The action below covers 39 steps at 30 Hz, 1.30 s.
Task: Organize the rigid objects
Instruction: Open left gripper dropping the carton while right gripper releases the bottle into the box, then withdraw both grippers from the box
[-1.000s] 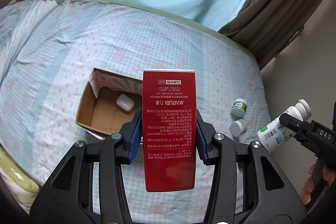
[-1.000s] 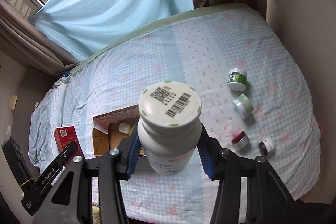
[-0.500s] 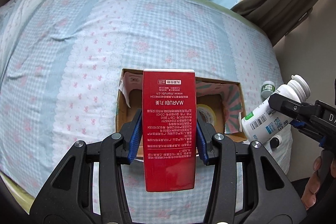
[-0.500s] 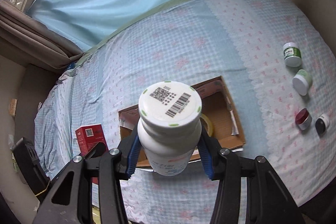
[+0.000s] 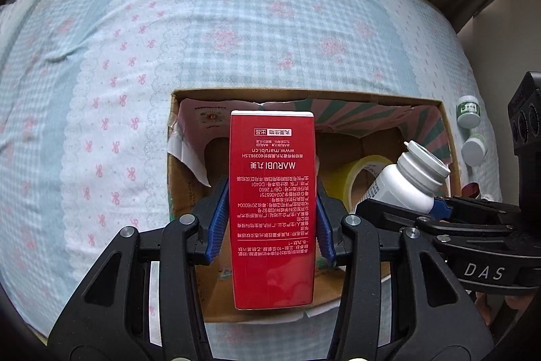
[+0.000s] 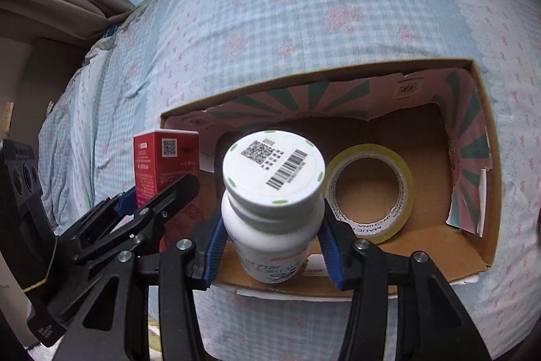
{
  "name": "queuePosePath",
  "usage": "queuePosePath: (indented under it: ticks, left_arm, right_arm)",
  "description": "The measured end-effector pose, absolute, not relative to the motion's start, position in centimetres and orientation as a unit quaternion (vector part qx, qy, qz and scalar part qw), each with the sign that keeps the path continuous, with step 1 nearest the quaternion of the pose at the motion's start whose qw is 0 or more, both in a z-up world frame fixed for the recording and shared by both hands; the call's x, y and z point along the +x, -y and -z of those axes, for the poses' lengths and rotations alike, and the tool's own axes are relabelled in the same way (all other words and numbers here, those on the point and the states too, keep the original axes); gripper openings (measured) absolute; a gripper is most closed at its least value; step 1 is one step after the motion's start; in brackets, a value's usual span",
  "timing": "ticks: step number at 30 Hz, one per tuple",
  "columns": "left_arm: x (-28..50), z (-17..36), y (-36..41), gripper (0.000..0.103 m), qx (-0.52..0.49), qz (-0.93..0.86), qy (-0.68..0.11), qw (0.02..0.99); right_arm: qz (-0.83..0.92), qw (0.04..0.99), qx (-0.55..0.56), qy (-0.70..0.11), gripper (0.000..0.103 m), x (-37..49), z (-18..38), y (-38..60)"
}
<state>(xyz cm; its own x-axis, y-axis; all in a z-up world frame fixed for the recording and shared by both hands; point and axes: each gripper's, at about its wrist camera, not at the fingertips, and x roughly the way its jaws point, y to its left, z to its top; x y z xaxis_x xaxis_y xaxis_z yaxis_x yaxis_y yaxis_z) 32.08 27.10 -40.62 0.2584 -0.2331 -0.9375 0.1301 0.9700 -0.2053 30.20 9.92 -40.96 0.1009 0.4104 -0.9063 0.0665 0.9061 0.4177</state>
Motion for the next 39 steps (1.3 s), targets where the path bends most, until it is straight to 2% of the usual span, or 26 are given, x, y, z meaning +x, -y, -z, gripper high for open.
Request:
queuePosePath:
  ticks: [12, 13, 14, 15, 16, 17, 33, 39]
  left_arm:
    - [33.2, 43.0, -24.9, 0.041, 0.033, 0.130, -0.602, 0.787]
    - [33.3, 43.1, -24.7, 0.048, 0.040, 0.128, -0.606, 0.784]
    - [33.4, 43.0, -24.7, 0.059, 0.044, 0.129, -0.606, 0.784]
    - [33.3, 42.7, -24.7, 0.095, 0.050, 0.125, -0.601, 0.788]
    - [33.1, 42.1, -24.9, 0.103, 0.052, 0.122, -0.590, 0.797]
    - [32.9, 41.6, -25.1, 0.103, 0.050, 0.125, -0.582, 0.802]
    - [31.0, 39.1, -26.4, 0.103, 0.035, 0.107, -0.592, 0.798]
    - [29.8, 35.6, -26.8, 0.103, 0.037, 0.103, -0.587, 0.802]
  right_arm:
    - [-0.106, 0.665, 0.247, -0.696, 0.046, 32.1, 45.6, -7.6]
    - [-0.101, 0.662, 0.248, -0.700, 0.047, 32.4, 45.8, -7.5]
    - [-0.091, 0.660, 0.256, -0.701, 0.056, 32.6, 45.8, -7.3]
    - [-0.078, 0.658, 0.267, -0.700, 0.075, 32.7, 45.8, -6.9]
    - [-0.067, 0.658, 0.277, -0.697, 0.088, 32.8, 45.7, -6.5]
    - [-0.058, 0.663, 0.282, -0.691, 0.103, 32.9, 45.5, -6.0]
    - [-0.025, 0.694, 0.251, -0.674, 0.103, 30.1, 42.2, -4.6]
    - [-0.025, 0.702, 0.247, -0.668, 0.103, 28.7, 39.2, -4.5]
